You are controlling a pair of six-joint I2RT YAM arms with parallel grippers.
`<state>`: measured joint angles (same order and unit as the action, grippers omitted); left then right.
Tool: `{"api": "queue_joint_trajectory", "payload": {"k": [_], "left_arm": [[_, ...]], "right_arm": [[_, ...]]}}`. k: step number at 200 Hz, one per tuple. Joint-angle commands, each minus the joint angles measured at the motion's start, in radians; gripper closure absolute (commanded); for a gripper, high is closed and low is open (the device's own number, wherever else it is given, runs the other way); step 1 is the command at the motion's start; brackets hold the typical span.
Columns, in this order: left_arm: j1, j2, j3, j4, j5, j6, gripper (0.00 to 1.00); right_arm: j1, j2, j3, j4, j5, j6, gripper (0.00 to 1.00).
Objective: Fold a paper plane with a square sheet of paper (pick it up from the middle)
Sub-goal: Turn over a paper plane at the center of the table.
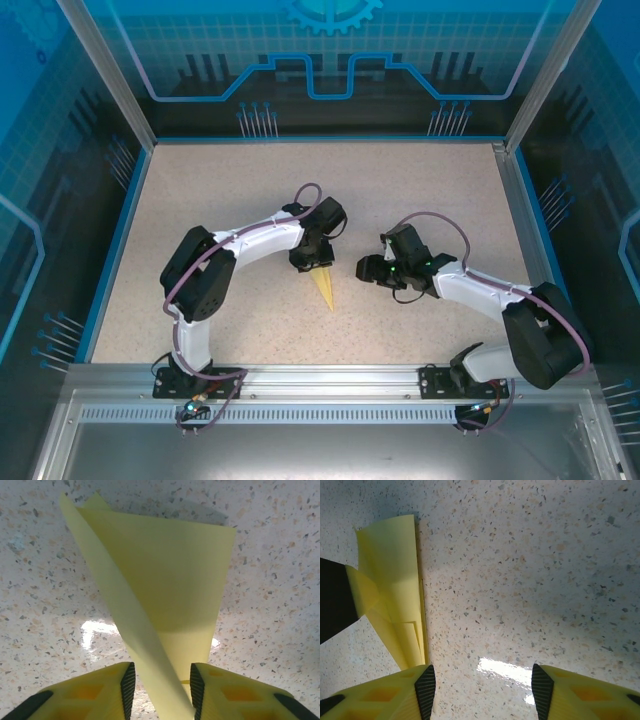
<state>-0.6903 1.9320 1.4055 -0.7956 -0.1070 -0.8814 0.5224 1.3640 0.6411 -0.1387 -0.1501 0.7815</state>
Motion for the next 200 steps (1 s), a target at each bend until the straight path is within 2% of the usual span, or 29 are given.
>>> {"api": "queue_joint_trajectory", "payload": {"k": [1,27,59,75,104,155,200], "left_arm": [[-0.004,-0.014,-0.006,0.005,0.013,-0.004,0.73],[0.002,-0.040,-0.035,0.037,0.021,-0.004,0.84],[0.005,-0.061,-0.048,0.047,0.024,0.006,0.92],[0.005,-0.083,-0.066,0.068,0.031,0.014,0.96],[0.006,-0.137,-0.117,0.155,0.070,0.039,0.95],[0.010,-0.229,-0.183,0.268,0.122,0.099,0.89],[0.043,-0.279,-0.276,0.268,0.116,0.083,0.85]], "right_arm": [[-0.013,0.009,0.014,-0.007,-0.019,-0.006,0.43],[-0.013,0.021,0.016,0.002,-0.026,-0.004,0.43],[-0.013,0.039,0.030,0.001,-0.038,-0.007,0.44],[-0.014,0.045,0.029,0.032,-0.082,-0.019,0.45],[-0.015,0.055,0.019,0.082,-0.136,-0.015,0.46],[-0.039,0.044,0.000,0.096,-0.135,0.011,0.46],[-0.041,0.037,0.012,0.092,-0.163,-0.002,0.46]]}}
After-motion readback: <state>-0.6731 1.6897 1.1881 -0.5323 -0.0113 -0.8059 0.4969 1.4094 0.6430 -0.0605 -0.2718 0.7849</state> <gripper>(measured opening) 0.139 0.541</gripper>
